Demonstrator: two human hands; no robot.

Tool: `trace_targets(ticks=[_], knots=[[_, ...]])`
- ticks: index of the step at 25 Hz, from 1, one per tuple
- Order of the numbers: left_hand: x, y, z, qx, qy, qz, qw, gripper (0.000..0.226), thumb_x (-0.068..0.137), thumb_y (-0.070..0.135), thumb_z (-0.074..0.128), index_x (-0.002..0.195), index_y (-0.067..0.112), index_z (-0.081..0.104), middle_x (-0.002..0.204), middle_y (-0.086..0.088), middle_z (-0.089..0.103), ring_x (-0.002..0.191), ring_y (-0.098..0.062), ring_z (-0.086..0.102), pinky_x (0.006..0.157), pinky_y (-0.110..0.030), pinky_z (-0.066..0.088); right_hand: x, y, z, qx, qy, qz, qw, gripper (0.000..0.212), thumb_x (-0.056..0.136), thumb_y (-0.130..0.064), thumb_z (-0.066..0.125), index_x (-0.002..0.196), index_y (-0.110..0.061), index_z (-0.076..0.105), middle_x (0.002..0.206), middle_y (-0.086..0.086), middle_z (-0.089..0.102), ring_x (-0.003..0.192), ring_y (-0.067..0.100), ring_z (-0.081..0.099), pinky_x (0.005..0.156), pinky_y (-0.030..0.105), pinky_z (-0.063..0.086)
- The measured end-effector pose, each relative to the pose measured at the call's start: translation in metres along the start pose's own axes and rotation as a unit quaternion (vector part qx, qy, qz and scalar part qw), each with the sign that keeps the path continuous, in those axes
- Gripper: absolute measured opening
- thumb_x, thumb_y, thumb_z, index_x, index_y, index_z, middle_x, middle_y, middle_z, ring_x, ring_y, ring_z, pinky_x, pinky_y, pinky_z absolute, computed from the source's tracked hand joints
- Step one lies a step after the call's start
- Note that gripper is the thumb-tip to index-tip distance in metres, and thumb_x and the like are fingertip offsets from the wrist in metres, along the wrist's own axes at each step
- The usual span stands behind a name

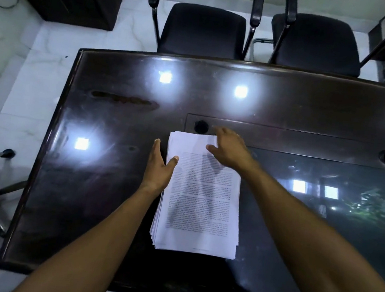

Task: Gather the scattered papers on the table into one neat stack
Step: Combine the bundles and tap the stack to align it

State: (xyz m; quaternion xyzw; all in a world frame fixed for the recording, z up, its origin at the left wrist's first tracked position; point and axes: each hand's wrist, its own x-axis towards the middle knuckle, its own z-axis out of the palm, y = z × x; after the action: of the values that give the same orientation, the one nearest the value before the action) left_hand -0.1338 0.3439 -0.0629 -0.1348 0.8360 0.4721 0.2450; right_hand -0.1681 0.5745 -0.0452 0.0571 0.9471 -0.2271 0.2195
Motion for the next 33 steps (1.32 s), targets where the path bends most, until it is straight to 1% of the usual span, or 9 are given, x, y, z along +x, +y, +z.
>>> trace_targets(ticks=[6,9,12,15,18,24,26,30,33], knots=[[-0.065,-0.039,-0.005,-0.079,0.101,-0.062,0.99,0.077,0.099,0.032,0.061,0.162,0.023,0.017,0.168,-0.002,0.022,0.153,-0.019,0.023,0.124,-0.039,0.025,0.015,-0.004,-0.005,-0.153,-0.03,-0.045,0.987,0.059,0.095,-0.053,0.059,0.141,-0.015,0.053,0.14,0.018,0.051,0.127,0.038,0.05,0.102,0.048,0.045],[-0.115,-0.059,0.005,-0.174,0.206,-0.127,0.955,0.074,0.101,0.032,0.058,0.162,0.022,0.018,0.168,-0.003,0.023,0.152,-0.02,0.026,0.117,-0.03,0.027,0.011,-0.006,-0.005,-0.191,-0.027,-0.075,0.978,0.059,0.097,-0.052,0.056,0.142,-0.013,0.051,0.139,0.019,0.051,0.126,0.038,0.052,0.099,0.047,0.046],[-0.166,-0.062,0.041,-0.369,0.305,-0.222,0.849,0.061,0.103,0.034,0.054,0.156,0.018,0.03,0.161,-0.006,0.037,0.142,-0.024,0.043,0.109,-0.03,0.035,0.008,-0.004,-0.008,-0.184,-0.034,-0.1,0.977,0.056,0.099,-0.048,0.055,0.141,-0.012,0.052,0.138,0.018,0.054,0.123,0.037,0.055,0.099,0.048,0.047],[-0.186,-0.046,0.08,-0.527,0.292,-0.312,0.735,0.046,0.097,0.042,0.059,0.137,0.018,0.055,0.131,-0.003,0.064,0.11,-0.02,0.063,0.089,-0.033,0.048,0.007,-0.003,-0.009,-0.18,-0.038,-0.116,0.976,0.051,0.099,-0.044,0.056,0.138,-0.011,0.055,0.136,0.017,0.057,0.121,0.037,0.057,0.1,0.046,0.049],[-0.177,-0.029,0.094,-0.587,0.277,-0.343,0.679,0.044,0.093,0.049,0.062,0.128,0.022,0.061,0.119,0.002,0.067,0.095,-0.017,0.064,0.075,-0.03,0.045,0.003,-0.007,-0.011,-0.191,-0.045,-0.126,0.972,0.049,0.099,-0.042,0.056,0.135,-0.009,0.058,0.134,0.017,0.059,0.118,0.036,0.059,0.098,0.045,0.05],[-0.157,-0.034,0.089,-0.606,0.287,-0.328,0.665,0.056,0.085,0.057,0.062,0.126,0.019,0.063,0.113,-0.006,0.074,0.095,-0.03,0.072,0.068,-0.038,0.059,0.016,0.004,-0.02,-0.172,-0.084,-0.103,0.976,0.034,0.099,-0.04,0.059,0.108,-0.01,0.071,0.108,0.009,0.068,0.09,0.025,0.063,0.081,0.038,0.051],[-0.158,-0.032,0.09,-0.607,0.281,-0.332,0.665,0.051,0.09,0.055,0.06,0.125,0.018,0.062,0.111,-0.007,0.074,0.094,-0.031,0.073,0.065,-0.04,0.059,0.012,0.007,-0.018,-0.185,-0.073,-0.114,0.973,0.035,0.1,-0.04,0.058,0.112,-0.01,0.07,0.118,0.011,0.065,0.094,0.026,0.062,0.084,0.038,0.051],[-0.146,-0.034,0.097,-0.62,0.253,-0.324,0.668,0.051,0.092,0.056,0.056,0.125,0.018,0.065,0.111,-0.007,0.076,0.098,-0.033,0.073,0.086,-0.05,0.06,0.005,0.012,-0.009,-0.191,-0.051,-0.133,0.971,0.049,0.099,-0.046,0.058,0.132,-0.011,0.061,0.138,0.015,0.055,0.118,0.034,0.057,0.099,0.042,0.048],[-0.135,-0.048,0.083,-0.554,0.289,-0.334,0.706,0.074,0.075,0.074,0.062,0.127,0.022,0.06,0.127,-0.006,0.068,0.108,-0.032,0.069,0.083,-0.05,0.06,-0.004,0.023,-0.011,-0.145,-0.019,-0.092,0.985,0.063,0.099,-0.052,0.054,0.149,-0.015,0.046,0.15,0.015,0.047,0.134,0.036,0.047,0.108,0.049,0.041]])
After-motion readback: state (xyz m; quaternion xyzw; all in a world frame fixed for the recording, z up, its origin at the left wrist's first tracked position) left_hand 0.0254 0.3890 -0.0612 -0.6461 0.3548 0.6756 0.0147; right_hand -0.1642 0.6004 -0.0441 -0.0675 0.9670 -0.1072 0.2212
